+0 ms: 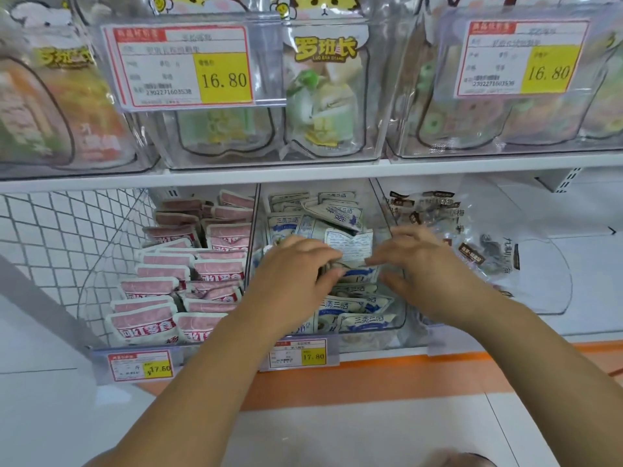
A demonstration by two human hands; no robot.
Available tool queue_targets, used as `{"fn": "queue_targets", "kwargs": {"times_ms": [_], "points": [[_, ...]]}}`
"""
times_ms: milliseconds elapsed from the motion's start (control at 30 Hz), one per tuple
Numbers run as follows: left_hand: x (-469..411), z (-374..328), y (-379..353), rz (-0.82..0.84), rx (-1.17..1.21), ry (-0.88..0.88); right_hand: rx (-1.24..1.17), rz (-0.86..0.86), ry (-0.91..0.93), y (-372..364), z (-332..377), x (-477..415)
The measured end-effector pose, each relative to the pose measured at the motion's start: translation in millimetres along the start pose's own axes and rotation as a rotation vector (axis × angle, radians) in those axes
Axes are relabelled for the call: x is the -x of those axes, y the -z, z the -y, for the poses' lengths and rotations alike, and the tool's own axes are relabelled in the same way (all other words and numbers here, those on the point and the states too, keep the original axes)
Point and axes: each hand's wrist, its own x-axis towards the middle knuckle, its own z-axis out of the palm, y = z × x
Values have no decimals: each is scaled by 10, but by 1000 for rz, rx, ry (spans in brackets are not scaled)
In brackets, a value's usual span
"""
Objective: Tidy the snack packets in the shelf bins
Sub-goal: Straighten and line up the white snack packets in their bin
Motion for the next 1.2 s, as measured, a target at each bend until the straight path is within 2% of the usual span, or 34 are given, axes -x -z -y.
{"fn": "queue_targets", "kwargs": {"times_ms": [33,100,167,233,300,367,433,500,600,700,800,867,933,1000,1100,1133,1200], "points": [[32,24,6,3,-73,-23,47,34,1,30,4,-11],[102,63,-18,120,-116,-26,82,55,8,123,36,-96],[150,94,-67,209,-89,-2,49,-54,47,198,115,-306],[159,121,-99,195,-63,-12,20,-71,63,182,214,-572],[157,127,-88,157,-74,-30,67,113,44,104,307,-805],[175,120,-63,145,-86,-39,234,306,36,10,335,-939],[189,122,-48,149,-68,-22,278,317,12,3,299,-939],[184,141,-48,115,-16,0,110,189,-14,40,233,-850],[188,121,-45,-88,195,29,-344,-53,-121,190,221,-637],[201,80,-16,-251,462,114,-670,-172,-190,296,329,-432],[200,51,41,-184,778,182,-950,-197,-285,289,460,-298],[209,-4,77,-123,868,215,-1034,-207,-361,226,487,-234],[228,-73,85,-117,922,249,-995,-240,-386,185,474,-156],[235,-106,56,-131,965,322,-751,-219,-297,176,462,-59],[233,-115,60,-102,1052,441,-300,36,-55,102,493,62],[231,-112,79,-86,1119,462,-248,78,2,55,506,85],[219,-133,131,-51,1247,428,-311,2,-9,17,492,81]]}}
